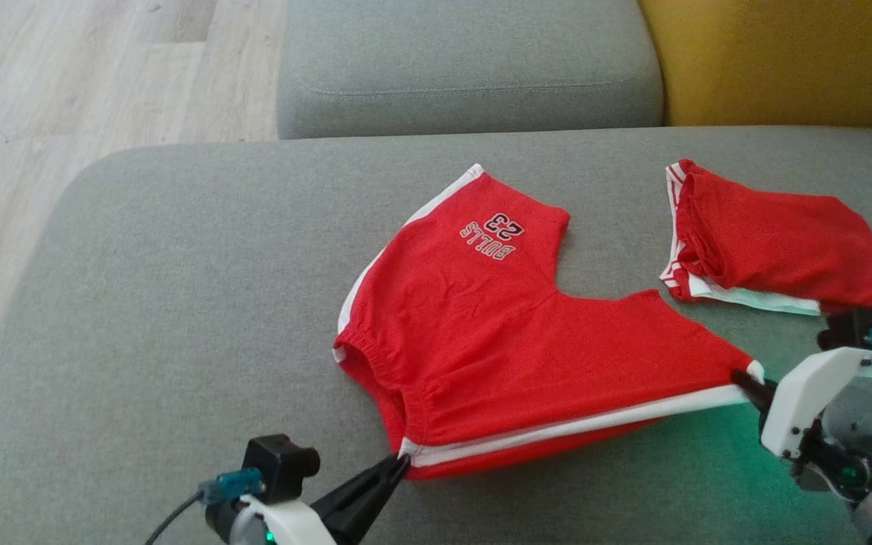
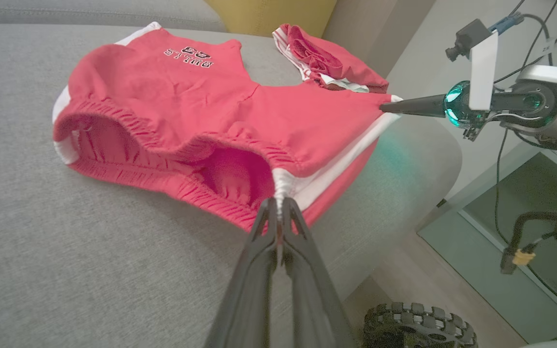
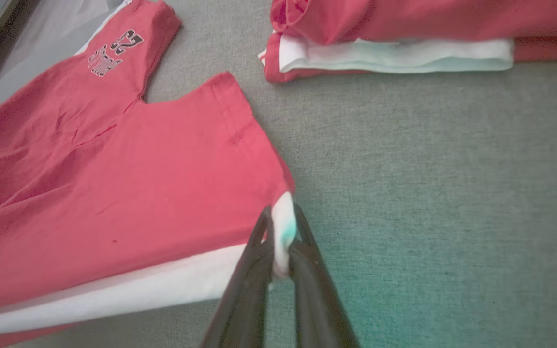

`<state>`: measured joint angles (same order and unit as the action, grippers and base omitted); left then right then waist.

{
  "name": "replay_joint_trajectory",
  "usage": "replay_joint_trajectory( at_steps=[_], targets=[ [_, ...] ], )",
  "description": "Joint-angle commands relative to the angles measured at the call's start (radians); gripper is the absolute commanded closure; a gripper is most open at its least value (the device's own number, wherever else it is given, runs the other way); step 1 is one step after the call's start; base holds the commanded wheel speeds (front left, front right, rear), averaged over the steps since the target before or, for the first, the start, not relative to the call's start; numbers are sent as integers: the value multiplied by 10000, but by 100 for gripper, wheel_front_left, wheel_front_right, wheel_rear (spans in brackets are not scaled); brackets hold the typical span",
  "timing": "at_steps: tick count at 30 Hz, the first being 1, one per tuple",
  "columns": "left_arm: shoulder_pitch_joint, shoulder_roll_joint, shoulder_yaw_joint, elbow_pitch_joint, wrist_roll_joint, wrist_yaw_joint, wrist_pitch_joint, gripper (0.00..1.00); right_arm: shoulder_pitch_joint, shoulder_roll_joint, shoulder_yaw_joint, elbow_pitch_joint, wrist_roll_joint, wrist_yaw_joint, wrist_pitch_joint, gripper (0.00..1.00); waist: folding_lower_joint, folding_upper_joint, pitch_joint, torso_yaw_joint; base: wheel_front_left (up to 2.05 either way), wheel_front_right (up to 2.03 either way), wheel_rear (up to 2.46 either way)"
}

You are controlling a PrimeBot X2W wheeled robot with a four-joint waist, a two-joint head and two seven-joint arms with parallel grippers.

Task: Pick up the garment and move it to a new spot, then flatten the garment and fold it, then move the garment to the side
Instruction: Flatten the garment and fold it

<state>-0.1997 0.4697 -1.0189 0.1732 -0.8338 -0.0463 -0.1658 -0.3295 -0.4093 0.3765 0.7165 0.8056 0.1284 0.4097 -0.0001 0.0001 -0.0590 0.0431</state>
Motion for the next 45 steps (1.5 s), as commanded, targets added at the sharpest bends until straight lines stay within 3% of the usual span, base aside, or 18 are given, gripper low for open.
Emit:
replay_joint_trajectory(
  at_steps=[1, 9, 17, 32, 45],
  targets=[
    [-366, 366, 448, -453, 31, 180, -18, 100, -132, -429, -124, -508, 113, 23, 29, 100, 1, -1, -15, 45, 0, 0, 0],
    [-648, 426, 892, -1292, -103, 682, 22, 100, -103, -571, -1107, -1601, -192, 23, 432, 100, 1, -1, 201, 353, 0, 0, 0],
    [-2081, 91, 1385, -1395, -138, 488, 154, 100, -2133, -265, -1928, -2131, -1540, 23, 1288, 100, 1, -1, 1340, 1110, 0, 0, 0],
    [-3838, -1454, 1288, 561, -8, -326, -319, 100, -5992, 255, -1419, 19, -3456, 23, 2131, 100, 1, -1, 2942, 2766, 0, 0, 0],
    [-4515, -2625, 879, 1875, 91, -735, -773, 100, -7414, 362, -913, 1880, -4042, 23, 1857, 100, 1, -1, 3773, 3887, 0, 0, 0]
  ],
)
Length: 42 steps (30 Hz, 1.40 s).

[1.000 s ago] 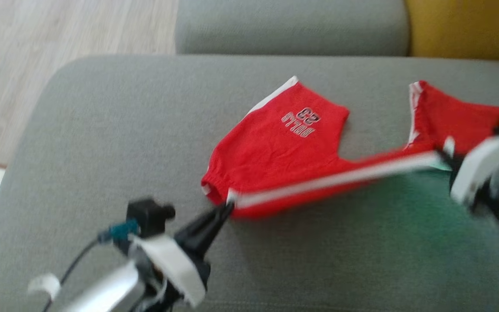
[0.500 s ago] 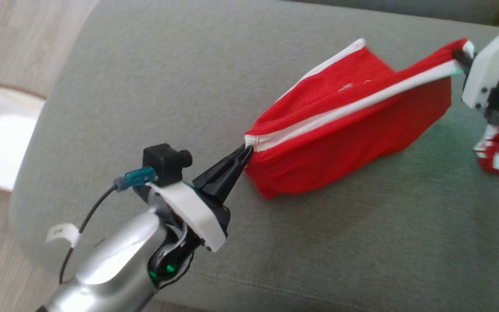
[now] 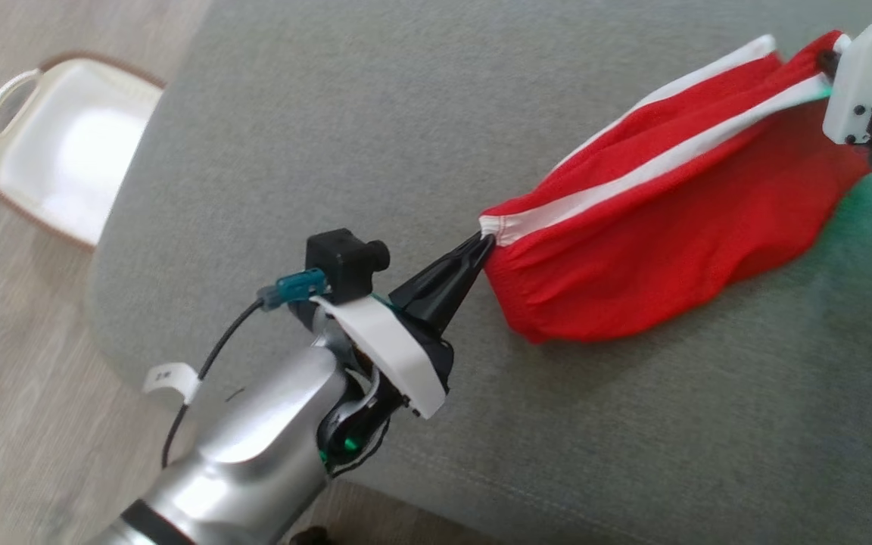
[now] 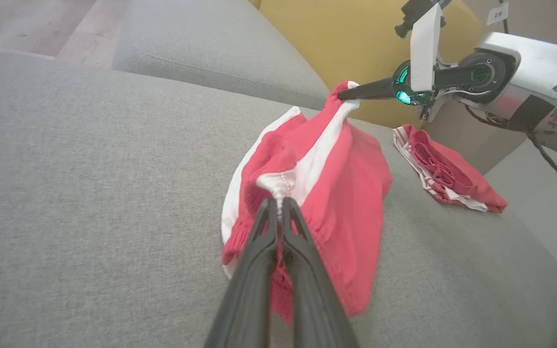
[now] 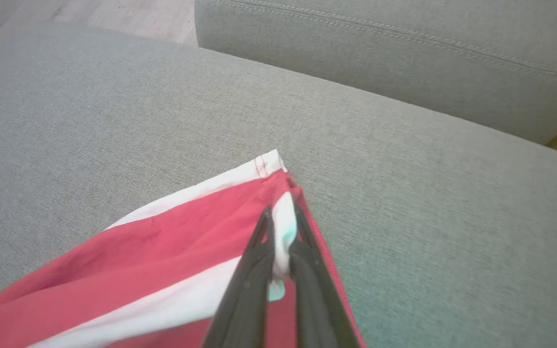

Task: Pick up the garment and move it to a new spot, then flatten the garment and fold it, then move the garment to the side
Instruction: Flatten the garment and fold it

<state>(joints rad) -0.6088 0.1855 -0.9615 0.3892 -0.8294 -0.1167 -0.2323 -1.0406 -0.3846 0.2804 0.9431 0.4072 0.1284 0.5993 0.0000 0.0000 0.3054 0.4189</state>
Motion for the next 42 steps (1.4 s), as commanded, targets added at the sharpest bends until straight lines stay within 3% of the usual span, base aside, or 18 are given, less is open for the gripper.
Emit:
replay_joint_trajectory(
  at_steps=[1, 10, 11, 12, 13, 14, 21, 25, 35, 38, 42],
  targets=[
    [-478, 146, 284, -192, 66, -48, -135, 100, -367, 101, 82, -269, -85, 23, -111, 100, 0, 0, 184, 199, 0, 0, 0],
    [-788, -366, 282, 435, 102, -124, -272, 100, -1010, 55, 229, 639, -351, 23, -921, 100, 0, 0, 546, 617, 0, 0, 0],
    [-808, -403, 297, 502, 110, -126, -277, 93, -1096, 24, 239, 729, -471, 23, -1128, 70, 0, 0, 576, 641, 0, 0, 0],
    [-830, -441, 350, 557, 137, -128, -282, 47, -1163, 36, 257, 800, -555, 23, -1350, 0, 0, 0, 603, 659, 0, 0, 0],
    [-851, -482, 441, 588, 189, -129, -286, 4, -1234, 53, 182, 890, -587, 23, -1624, 0, 0, 0, 623, 668, 0, 0, 0],
    [-863, -518, 528, 601, 274, -131, -288, 0, -1290, 90, 103, 1017, -612, 23, -1850, 0, 0, 0, 631, 667, 0, 0, 0],
    [-583, -555, 1395, 679, 916, -135, -292, 0, -1385, 405, -86, 1770, -996, 23, -3332, 0, 0, 0, 355, 255, 0, 0, 0],
    [-263, -400, 2019, 654, 1267, -123, -293, 0, -1099, 727, -36, 1612, -900, 23, -4785, 0, 0, 0, -111, -259, 0, 0, 0],
    [1201, -111, 4905, -644, 2121, 637, -294, 0, 915, 1057, 1445, -457, 249, 23, -7897, 0, 0, 0, -1465, -2010, 0, 0, 0],
    [1744, -208, 5480, -1136, 2754, 758, -294, 0, 1622, 958, 1699, -1159, 175, 23, -8348, 0, 0, 0, -1758, -2498, 0, 0, 0],
    [2458, -560, 6453, -1673, 3166, 860, -294, 0, 2671, 1051, 1240, -2146, -159, 23, -8571, 0, 0, 0, -2021, -3083, 0, 0, 0]
  ],
)
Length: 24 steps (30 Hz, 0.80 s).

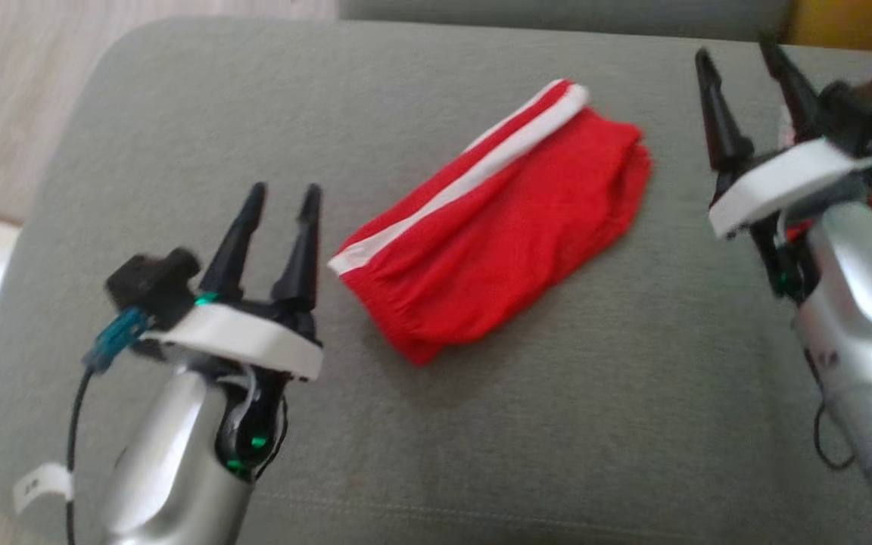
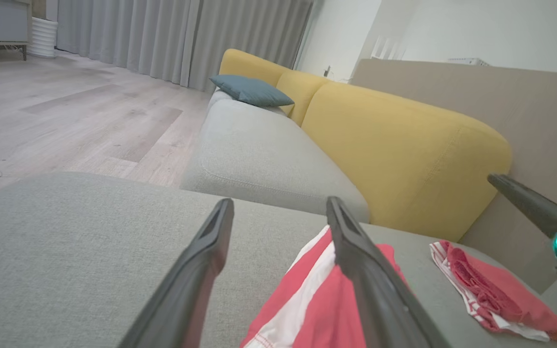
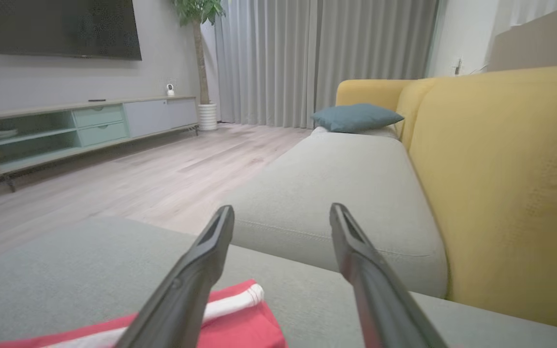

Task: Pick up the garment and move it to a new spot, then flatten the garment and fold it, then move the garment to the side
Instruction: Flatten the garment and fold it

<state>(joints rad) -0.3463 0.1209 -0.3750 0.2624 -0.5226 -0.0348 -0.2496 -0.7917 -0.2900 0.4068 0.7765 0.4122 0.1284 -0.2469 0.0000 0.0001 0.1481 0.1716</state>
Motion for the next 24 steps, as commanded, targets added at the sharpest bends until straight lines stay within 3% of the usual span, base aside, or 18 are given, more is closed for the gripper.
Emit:
replay_joint_trajectory(
  at_steps=[1, 7, 11, 24],
  targets=[
    [-5, -6, 845, -506, 156, 46, -121, 0, 477, 155, -174, -772, -400, 23, -126, 0, 0, -1, -492, -747, 0, 0, 0],
    [622, -305, 1773, -850, 703, -83, -122, 0, 2124, 679, -1330, -2473, -1362, 23, -144, 0, 0, -1, -651, -1311, 0, 0, 0],
    [1086, -488, 2323, -984, 1099, -242, -122, 0, 3422, 1408, -2121, -3245, -1866, 23, -146, 0, 0, -1, -804, -1649, 0, 0, 0],
    [2620, -703, 2721, -1127, 2054, -296, -122, 0, 5894, 2360, -3402, -4403, -2636, 23, -144, 0, 0, -1, -1184, -1885, 0, 0, 0]
  ],
)
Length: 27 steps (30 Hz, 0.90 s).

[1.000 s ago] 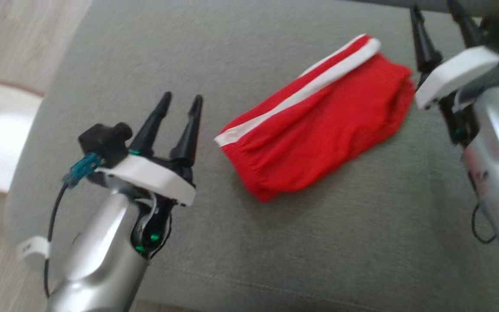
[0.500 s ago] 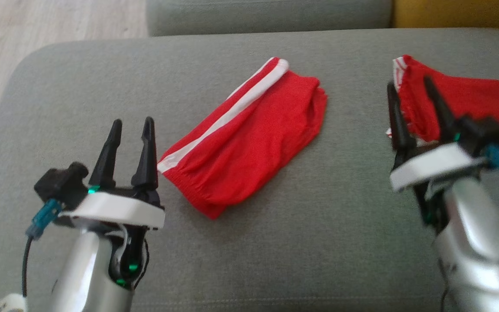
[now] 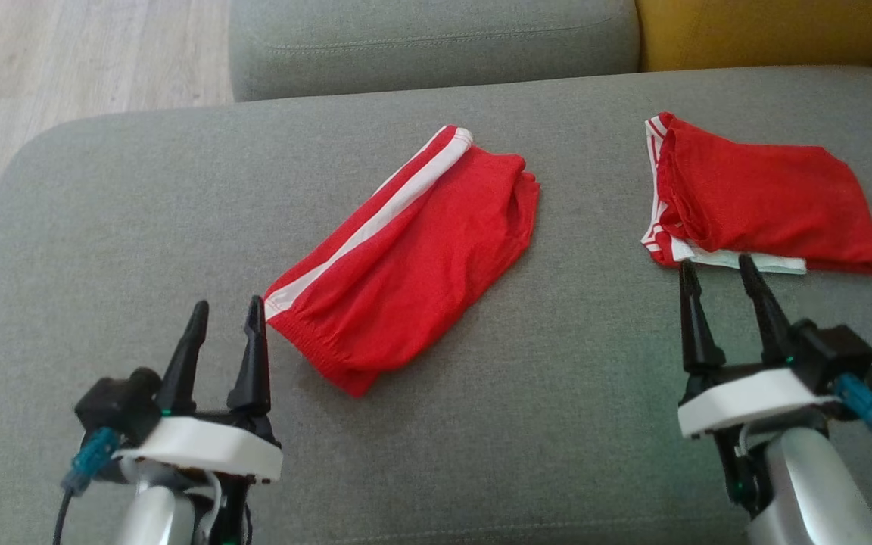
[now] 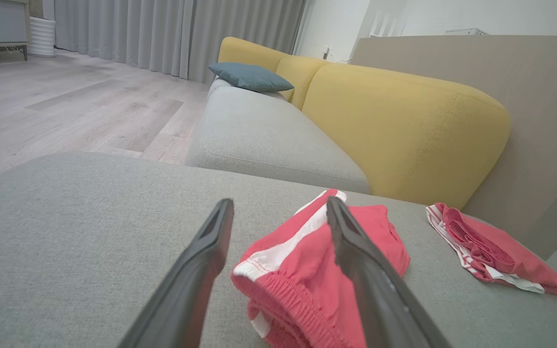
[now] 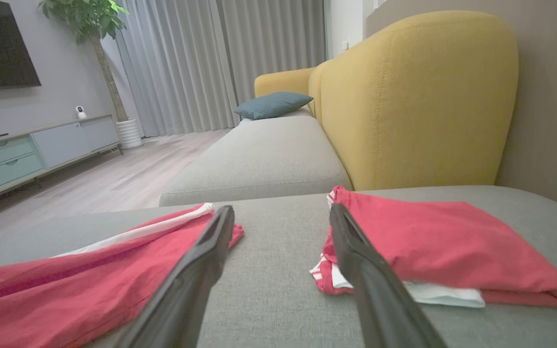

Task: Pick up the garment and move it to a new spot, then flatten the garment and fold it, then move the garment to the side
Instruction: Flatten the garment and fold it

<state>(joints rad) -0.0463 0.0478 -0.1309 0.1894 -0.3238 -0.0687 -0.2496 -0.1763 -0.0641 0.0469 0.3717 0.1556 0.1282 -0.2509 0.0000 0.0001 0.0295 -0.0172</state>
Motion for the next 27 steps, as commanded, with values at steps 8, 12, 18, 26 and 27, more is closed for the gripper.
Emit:
replay_joint_trajectory(
  at_steps=[8, 12, 18, 26, 27],
  targets=[
    [-597, 26, -6, -475, 44, 125, -122, 0, -251, 135, 288, -345, 403, 25, 494, 0, 0, -1, 378, 252, 0, 0, 0],
    [-838, 25, -284, -427, -1, 112, -122, 0, -623, 137, 305, -37, 1682, 25, 1230, 0, 0, -1, 820, 679, 0, 0, 0],
    [-1115, 25, -625, -271, -134, 140, -122, 0, -1476, 138, 187, 886, 3164, 25, 2210, 0, 0, -1, 1464, 1521, 0, 0, 0],
    [-1378, 25, -975, -189, -260, 179, -122, 0, -2782, 138, -338, 2307, 4771, 25, 3383, 0, 0, -1, 2029, 2451, 0, 0, 0],
    [-1407, 25, -1027, -185, -269, 200, -122, 0, -2972, 138, -413, 2530, 4974, 25, 3591, 0, 0, -1, 2093, 2577, 0, 0, 0]
  ],
)
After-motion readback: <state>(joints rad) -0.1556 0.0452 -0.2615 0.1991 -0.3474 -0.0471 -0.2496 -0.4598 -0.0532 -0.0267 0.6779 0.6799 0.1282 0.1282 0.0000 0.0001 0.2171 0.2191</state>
